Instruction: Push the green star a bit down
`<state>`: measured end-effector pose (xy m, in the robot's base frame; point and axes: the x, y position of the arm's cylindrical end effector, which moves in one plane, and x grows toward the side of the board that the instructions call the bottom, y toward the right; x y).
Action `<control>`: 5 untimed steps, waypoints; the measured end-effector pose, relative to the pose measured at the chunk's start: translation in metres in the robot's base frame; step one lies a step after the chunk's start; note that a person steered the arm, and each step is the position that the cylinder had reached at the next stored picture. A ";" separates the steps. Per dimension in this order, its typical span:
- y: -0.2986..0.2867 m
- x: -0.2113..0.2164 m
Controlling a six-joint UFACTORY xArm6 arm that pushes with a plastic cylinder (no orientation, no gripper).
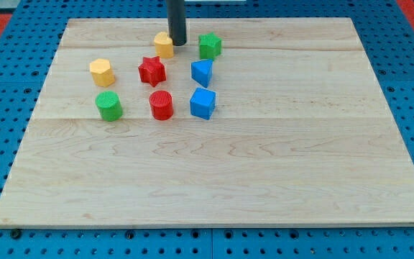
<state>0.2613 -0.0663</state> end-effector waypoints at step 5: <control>0.082 -0.026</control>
<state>0.2350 0.0155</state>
